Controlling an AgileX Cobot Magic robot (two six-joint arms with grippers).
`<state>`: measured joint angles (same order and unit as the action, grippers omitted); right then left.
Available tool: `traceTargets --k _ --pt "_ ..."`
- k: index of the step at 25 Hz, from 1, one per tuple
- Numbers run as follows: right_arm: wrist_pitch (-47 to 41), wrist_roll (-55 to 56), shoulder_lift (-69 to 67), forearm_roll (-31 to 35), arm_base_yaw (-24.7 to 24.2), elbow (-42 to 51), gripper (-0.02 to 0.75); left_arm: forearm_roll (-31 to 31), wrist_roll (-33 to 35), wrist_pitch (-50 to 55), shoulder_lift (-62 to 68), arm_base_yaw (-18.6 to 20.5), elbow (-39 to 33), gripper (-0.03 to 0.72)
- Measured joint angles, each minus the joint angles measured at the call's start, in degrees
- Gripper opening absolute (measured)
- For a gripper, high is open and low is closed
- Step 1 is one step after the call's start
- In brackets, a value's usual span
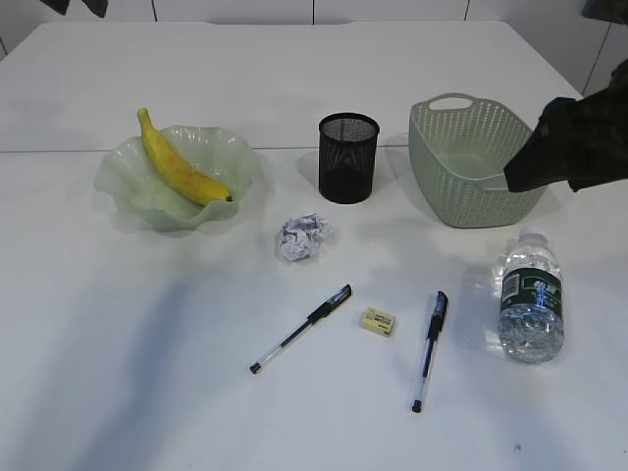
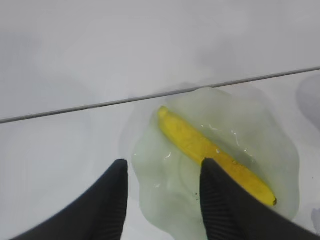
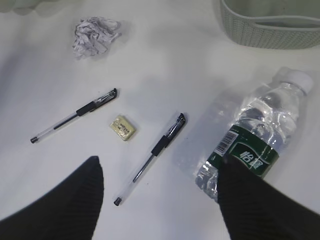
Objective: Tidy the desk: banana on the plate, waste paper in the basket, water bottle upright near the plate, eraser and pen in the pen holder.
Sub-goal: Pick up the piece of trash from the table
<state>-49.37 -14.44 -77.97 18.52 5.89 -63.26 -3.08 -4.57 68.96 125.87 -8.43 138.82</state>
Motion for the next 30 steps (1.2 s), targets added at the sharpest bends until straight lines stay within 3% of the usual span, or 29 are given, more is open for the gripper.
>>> traceTargets --k 9,30 --pt "-0.87 -3.81 -5.84 2.65 3.59 -4.01 0.526 -3.43 0.10 3.10 -5.30 0.00 0.00 0.332" --pt "-2.89 -4.02 -20.62 4.94 11.10 -18.17 0.526 -4.10 0.19 3.68 -16.33 0.00 0.03 0.328"
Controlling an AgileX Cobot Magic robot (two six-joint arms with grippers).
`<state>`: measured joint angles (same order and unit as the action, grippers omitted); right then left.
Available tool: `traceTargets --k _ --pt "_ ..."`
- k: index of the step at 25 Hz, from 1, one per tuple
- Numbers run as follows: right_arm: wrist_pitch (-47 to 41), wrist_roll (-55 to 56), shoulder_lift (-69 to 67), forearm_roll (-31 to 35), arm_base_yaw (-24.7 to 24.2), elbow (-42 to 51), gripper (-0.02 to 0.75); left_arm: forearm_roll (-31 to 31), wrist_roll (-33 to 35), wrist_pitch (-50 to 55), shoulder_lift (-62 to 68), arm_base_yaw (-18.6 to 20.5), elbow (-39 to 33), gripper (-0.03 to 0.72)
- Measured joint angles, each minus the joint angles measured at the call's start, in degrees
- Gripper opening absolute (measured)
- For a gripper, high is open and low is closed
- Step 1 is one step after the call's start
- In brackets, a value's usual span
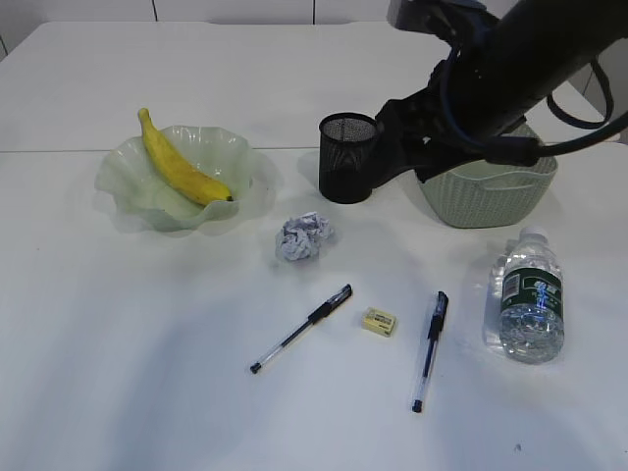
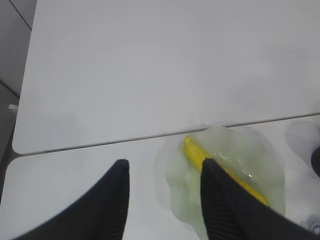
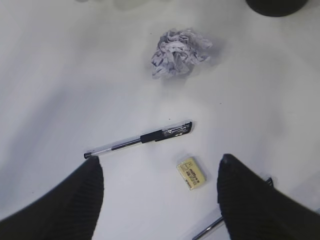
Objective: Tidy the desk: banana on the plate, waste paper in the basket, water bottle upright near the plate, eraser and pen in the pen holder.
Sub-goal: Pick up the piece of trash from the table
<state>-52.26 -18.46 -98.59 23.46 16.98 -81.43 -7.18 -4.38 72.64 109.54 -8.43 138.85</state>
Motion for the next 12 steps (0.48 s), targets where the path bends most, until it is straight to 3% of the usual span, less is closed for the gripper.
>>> traceTargets --k 12 --pt "-1.86 -0.09 -2.78 0.08 1.71 -0.59 0.526 1.67 0.21 0.04 -8.07 -0.10 0.00 0.328"
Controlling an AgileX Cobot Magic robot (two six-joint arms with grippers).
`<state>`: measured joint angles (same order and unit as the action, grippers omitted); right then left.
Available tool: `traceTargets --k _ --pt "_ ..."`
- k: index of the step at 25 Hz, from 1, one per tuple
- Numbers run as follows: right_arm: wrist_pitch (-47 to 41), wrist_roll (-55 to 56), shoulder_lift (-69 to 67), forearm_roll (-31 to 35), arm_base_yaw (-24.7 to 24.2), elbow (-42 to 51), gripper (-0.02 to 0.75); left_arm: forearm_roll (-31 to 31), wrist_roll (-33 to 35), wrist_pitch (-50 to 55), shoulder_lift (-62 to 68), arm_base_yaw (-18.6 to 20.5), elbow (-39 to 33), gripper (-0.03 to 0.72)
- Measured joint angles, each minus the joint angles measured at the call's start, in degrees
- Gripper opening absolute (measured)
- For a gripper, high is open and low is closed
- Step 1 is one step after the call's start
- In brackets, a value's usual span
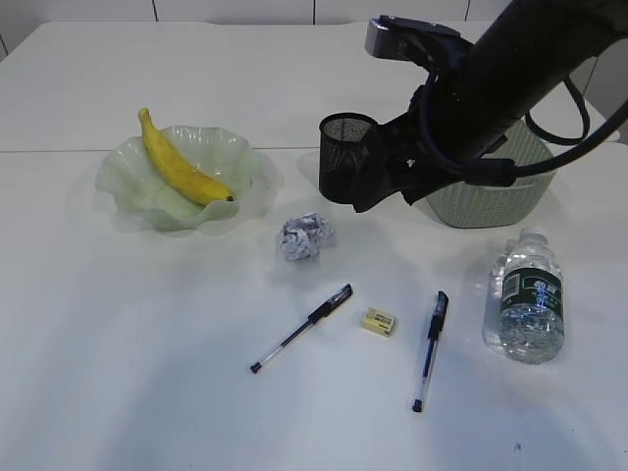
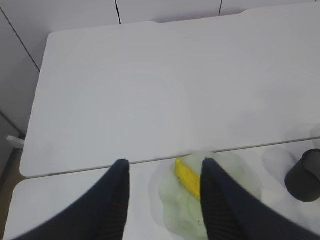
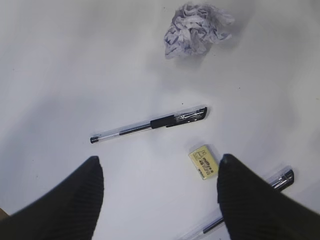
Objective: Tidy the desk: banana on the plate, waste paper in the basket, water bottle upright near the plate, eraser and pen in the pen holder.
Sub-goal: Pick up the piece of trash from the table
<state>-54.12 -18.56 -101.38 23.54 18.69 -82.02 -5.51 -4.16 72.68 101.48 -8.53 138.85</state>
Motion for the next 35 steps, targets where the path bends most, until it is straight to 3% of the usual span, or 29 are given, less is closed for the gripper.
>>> traceTargets --k 4,16,35 --pt "-0.26 0.00 0.00 0.00 0.00 0.00 0.526 0.00 -0.02 0.00 -4.26 0.00 -4.23 0.328" --pt "-0.12 0.00 0.00 2.91 0.00 0.00 0.526 0.00 0.71 0.00 -17.47 0.00 -27.61 0.328" --pt "3.10 0.75 -4.71 4.31 0.72 -0.09 0.519 -2.38 2.75 0.00 -34.07 0.00 -48.37 0.323"
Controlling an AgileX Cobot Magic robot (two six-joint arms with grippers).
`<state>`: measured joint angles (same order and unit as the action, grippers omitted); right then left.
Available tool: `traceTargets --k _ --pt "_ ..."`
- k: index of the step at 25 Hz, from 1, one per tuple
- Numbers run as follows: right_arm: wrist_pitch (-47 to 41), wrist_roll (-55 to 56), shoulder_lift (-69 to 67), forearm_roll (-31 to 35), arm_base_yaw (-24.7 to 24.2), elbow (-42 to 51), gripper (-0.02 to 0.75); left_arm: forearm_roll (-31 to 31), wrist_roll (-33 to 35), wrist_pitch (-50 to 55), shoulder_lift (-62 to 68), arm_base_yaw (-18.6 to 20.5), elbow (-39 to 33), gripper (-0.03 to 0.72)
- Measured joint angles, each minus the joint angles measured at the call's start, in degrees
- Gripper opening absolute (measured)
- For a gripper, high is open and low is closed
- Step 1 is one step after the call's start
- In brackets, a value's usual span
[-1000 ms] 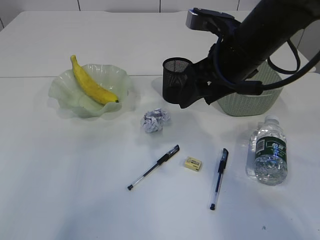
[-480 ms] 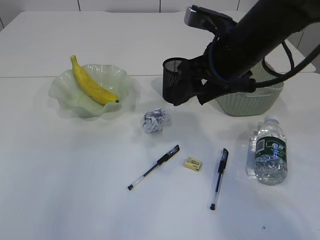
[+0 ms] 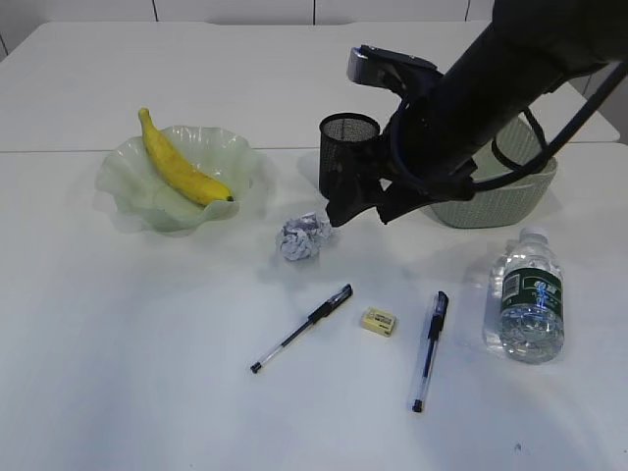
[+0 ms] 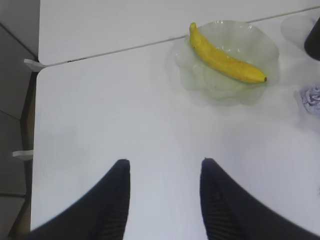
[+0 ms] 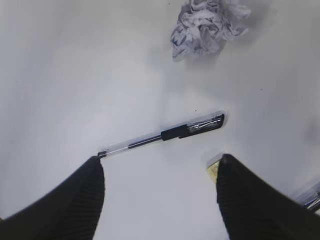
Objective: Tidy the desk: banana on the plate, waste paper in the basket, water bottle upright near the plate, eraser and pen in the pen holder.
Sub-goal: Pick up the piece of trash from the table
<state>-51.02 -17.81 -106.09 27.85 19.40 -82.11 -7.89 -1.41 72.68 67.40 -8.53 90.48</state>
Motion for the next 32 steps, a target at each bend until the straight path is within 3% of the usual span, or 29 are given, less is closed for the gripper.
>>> traceTargets --k 9,17,26,32 --pt "3.30 0.00 -0.10 0.00 0.12 0.00 0.519 -0.21 0.09 0.00 -2.14 0.00 -3.80 0.323" --pt "6.03 0.69 -0.10 0.00 0.12 0.00 0.517 -0.30 0.09 -0.35 -6.97 0.00 -13.53 0.323" --pt "6.58 2.40 -3.47 0.00 0.12 -0.42 0.515 -1.40 -0.12 -10.71 -16.11 0.00 -21.97 0.322" --pt "6.23 3.84 -7.26 0.00 0.20 -5.60 0.515 -2.72 -0.12 -11.50 -17.48 0.00 -25.11 0.322"
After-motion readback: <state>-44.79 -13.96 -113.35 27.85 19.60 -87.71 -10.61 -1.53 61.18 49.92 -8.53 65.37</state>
